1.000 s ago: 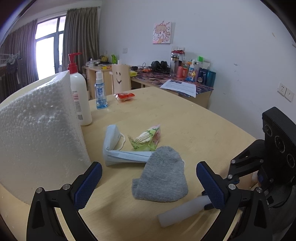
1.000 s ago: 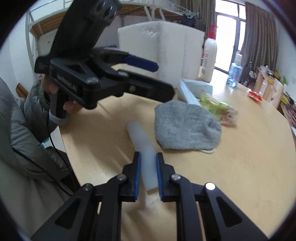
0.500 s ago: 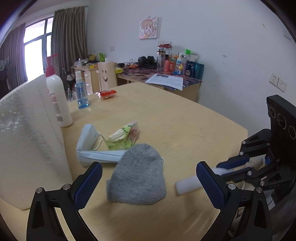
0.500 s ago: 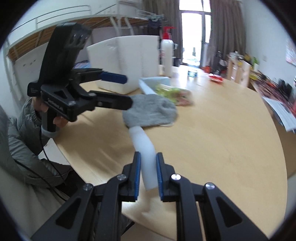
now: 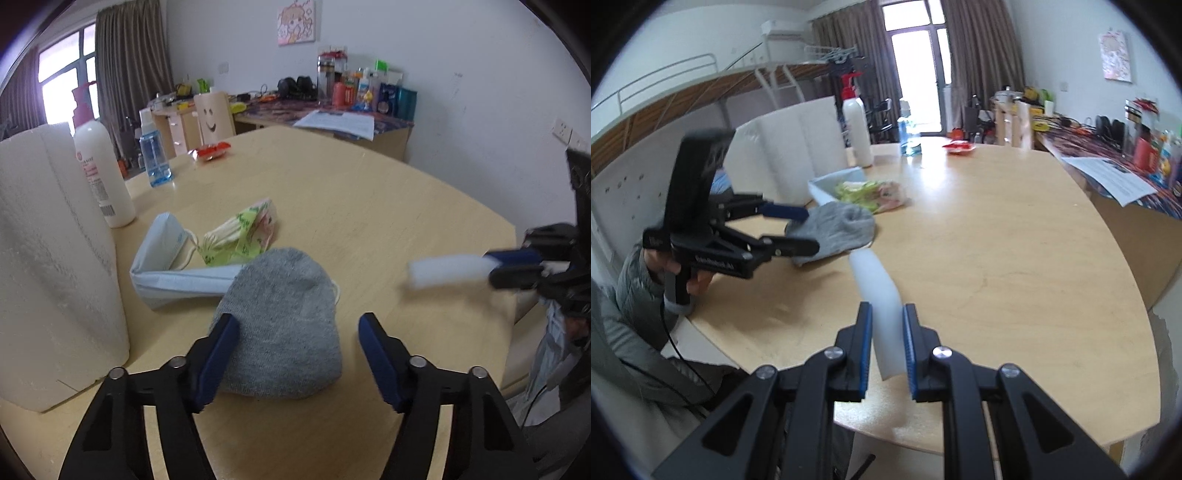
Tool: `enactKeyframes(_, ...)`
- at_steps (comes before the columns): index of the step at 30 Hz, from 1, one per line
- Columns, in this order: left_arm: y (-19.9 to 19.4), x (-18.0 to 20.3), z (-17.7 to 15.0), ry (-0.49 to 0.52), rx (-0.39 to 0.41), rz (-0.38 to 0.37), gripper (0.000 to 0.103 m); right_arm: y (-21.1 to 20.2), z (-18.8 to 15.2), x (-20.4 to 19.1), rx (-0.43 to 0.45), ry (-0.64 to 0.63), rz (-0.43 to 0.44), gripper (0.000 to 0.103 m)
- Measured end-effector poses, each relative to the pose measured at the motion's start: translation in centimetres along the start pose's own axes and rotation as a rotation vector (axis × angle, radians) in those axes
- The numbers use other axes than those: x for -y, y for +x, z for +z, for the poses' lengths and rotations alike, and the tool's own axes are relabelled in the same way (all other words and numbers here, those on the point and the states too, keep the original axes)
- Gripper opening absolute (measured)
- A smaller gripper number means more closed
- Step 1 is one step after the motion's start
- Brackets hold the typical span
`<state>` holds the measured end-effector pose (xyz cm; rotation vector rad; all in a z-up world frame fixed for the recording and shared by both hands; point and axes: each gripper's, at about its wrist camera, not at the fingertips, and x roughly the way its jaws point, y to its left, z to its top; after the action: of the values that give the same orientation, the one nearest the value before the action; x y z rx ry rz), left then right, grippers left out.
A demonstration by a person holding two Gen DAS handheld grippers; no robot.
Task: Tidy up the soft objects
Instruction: 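Close the left tool on the grey cloth while the right tool lifts the foam tube, then carry the grey cloth and foam tube in both tools over the foam box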
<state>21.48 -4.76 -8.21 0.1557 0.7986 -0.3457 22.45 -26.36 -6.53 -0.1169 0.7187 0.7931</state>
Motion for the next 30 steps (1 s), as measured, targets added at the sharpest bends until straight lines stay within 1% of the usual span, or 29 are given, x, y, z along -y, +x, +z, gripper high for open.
enactKeyframes(1,0.2,0.0,-0.1,0.007,-0.011,0.009,0.064,-0.3,0.0,0.1,0.007,0.009,0.001,0.019)
enactKeyframes(3,0.6,0.1,-0.3,0.018,-0.035,0.022,0.055,-0.5,0.1,0.3,0.018,0.023,-0.006,0.019)
enactKeyframes(4,1.0,0.1,-0.4,0.025,-0.061,0.034,0.053,-0.6,0.1,0.3,0.023,0.029,-0.005,0.019)
enactKeyframes(5,1.0,0.2,-0.5,0.029,-0.07,0.046,0.048,-0.8,0.1,0.3,0.031,0.034,-0.003,0.019)
enactKeyframes(6,0.9,0.2,-0.6,0.033,-0.069,0.056,0.043,-0.9,0.1,0.3,0.042,0.043,-0.006,0.019)
enactKeyframes(10,0.8,0.1,-0.8,0.038,-0.074,0.073,0.034,-1.3,0.1,0.5,0.07,0.071,-0.011,0.019)
enactKeyframes(12,0.8,0.2,-0.8,0.053,-0.069,0.084,0.025,-1.4,0.1,0.5,0.089,0.09,0.003,0.019)
enactKeyframes(14,0.8,0.3,-0.8,0.062,-0.061,0.088,0.019,-1.5,0.2,0.5,0.105,0.102,0.008,0.019)
enactKeyframes(15,0.6,0.2,-0.8,0.059,-0.055,0.083,0.017,-1.5,0.3,0.5,0.112,0.108,0.01,0.019)
enactKeyframes(22,-1.0,0.2,-0.6,0.055,-0.002,0.033,0.015,-1.4,0.4,0.4,0.132,0.145,0.015,0.019)
enactKeyframes(25,-1.9,0.1,-0.2,0.03,0.024,0.029,0.015,-1.5,0.6,0.1,0.149,0.148,0.024,0.019)
enactKeyframes(27,-2.9,0.0,0.0,0.024,0.053,0.029,0.015,-1.6,0.7,-0.1,0.159,0.15,0.024,0.019)
enactKeyframes(30,-4.2,0.1,0.4,0.025,0.095,0.007,0.015,-1.4,0.9,-0.3,0.165,0.16,0.032,0.019)
